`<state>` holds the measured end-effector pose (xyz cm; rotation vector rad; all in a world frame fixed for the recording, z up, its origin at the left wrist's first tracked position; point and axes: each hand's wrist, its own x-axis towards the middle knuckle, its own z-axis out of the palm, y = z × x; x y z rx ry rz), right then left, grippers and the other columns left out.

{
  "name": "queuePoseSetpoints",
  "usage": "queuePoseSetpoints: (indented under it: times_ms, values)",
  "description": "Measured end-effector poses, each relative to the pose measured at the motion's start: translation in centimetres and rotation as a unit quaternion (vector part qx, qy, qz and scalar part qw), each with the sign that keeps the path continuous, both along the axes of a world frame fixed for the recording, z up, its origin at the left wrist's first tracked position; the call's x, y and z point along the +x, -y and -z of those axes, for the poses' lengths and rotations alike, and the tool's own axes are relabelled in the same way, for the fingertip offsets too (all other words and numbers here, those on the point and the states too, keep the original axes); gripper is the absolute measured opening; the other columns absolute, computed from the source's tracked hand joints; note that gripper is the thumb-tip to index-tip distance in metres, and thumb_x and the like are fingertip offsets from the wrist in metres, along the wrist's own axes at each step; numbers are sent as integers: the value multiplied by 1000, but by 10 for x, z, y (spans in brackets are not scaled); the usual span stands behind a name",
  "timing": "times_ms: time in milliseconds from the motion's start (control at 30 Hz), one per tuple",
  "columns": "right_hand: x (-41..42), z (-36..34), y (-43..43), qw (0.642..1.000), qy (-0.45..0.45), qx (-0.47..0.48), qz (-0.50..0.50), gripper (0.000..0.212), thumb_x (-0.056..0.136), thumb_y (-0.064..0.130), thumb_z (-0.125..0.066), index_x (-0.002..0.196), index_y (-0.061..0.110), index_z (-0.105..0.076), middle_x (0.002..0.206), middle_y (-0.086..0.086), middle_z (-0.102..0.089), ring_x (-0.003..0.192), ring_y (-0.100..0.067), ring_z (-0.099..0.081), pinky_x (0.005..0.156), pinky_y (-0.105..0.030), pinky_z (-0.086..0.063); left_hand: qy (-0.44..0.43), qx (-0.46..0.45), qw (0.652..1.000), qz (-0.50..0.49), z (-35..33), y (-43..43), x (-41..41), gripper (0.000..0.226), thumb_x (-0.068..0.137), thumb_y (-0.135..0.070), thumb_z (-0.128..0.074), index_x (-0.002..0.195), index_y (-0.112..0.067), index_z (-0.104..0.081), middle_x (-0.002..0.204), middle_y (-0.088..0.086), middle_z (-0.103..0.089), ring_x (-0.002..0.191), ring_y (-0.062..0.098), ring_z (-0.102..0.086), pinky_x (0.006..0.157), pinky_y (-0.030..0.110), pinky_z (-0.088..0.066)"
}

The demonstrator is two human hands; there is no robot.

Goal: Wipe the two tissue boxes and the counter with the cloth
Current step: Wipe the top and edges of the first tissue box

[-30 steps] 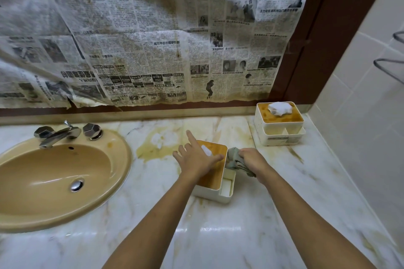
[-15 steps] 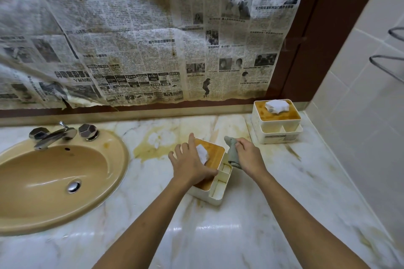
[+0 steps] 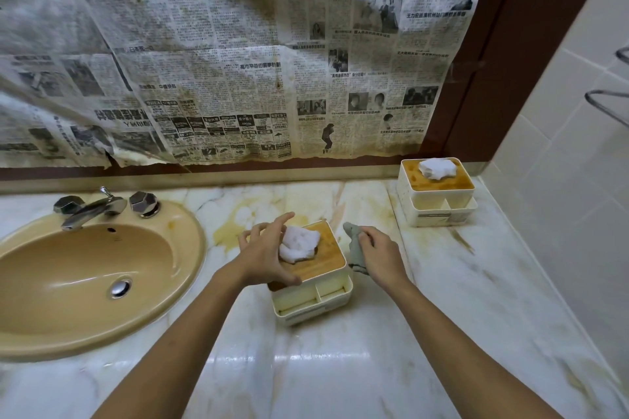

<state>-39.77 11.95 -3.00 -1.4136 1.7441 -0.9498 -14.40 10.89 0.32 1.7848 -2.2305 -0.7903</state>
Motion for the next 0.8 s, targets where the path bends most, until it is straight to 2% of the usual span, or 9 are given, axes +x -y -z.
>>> queuePoseSetpoints:
  times_ms: [133, 233, 300, 367, 500, 600, 667, 733, 800]
  values:
    - [18, -7, 13, 1000, -16, -12, -3, 32, 104, 27, -43, 127, 19, -63, 113, -1, -67, 96, -16, -59, 66, -21, -44, -5, 8, 999, 30, -1, -4, 6, 124, 46, -55, -84, 147, -50, -11, 142, -14, -44, 141, 16, -17, 113, 44, -8]
    - [29, -12, 23, 999, -42, -14, -23, 33, 103, 32, -44, 130, 22, -61, 118, 0, -67, 99, -17, -60, 75, -29, -50, -22, 17, 999, 40, 0, -7, 7, 119, 51, -50, -85, 146, -50, -13, 142, -16, -43, 141, 13, -16, 112, 42, -8]
    - [33, -11, 28, 995, -78, -3, -64, 32, 101, 35, -46, 127, 25, -63, 118, 2, -68, 102, -18, -61, 78, -31, -50, -36, 21, 998, 41, 0, -8, 9, 118, 53, -47, -85, 146, -50, -13, 143, -16, -43, 140, 13, -17, 110, 39, -9]
    - [33, -11, 31, 989, -119, 11, -89, 31, 100, 37, -47, 123, 26, -66, 115, 2, -69, 101, -20, -62, 74, -32, -47, -45, 23, 998, 40, 2, -8, 10, 118, 53, -47, -85, 146, -51, -12, 145, -17, -42, 140, 13, -17, 110, 39, -10]
    - [24, -14, 39, 985, -156, 28, -63, 31, 99, 34, -46, 112, 21, -70, 107, -5, -71, 93, -24, -62, 72, -35, -49, -61, 26, 997, 33, 6, -10, 11, 124, 53, -45, -87, 147, -55, -6, 147, -20, -38, 140, 12, -17, 109, 37, -7]
    - [8, -14, 38, 993, -105, 44, -22, 26, 97, 31, -48, 104, 17, -69, 102, -6, -71, 89, -23, -62, 72, -37, -54, -54, 21, 998, 2, 5, -11, 12, 132, 49, -51, -89, 150, -52, -4, 142, -15, -36, 135, 10, -21, 108, 36, -10]
    - [-2, -21, 33, 998, -47, 40, 0, 22, 97, 28, -49, 100, 16, -68, 100, -6, -70, 85, -20, -63, 60, -31, -53, -55, 27, 998, -13, 4, -11, 13, 135, 47, -52, -90, 151, -50, -4, 138, -14, -40, 133, 10, -21, 106, 35, -9]
    - [-9, -32, 27, 998, 50, 32, 26, 21, 99, 25, -50, 98, 13, -67, 98, -8, -68, 79, -19, -63, 50, -27, -53, -55, 31, 998, -15, 2, -13, 12, 136, 47, -52, -91, 152, -48, -4, 138, -16, -43, 135, 10, -21, 107, 35, -8]
    - [-12, -49, 20, 987, 144, 49, 53, 23, 102, 26, -49, 103, 11, -67, 95, -10, -65, 70, -18, -60, 39, -18, -44, -50, 31, 998, -10, 1, -15, 10, 138, 45, -54, -91, 152, -49, -4, 139, -18, -43, 136, 9, -20, 108, 36, -6]
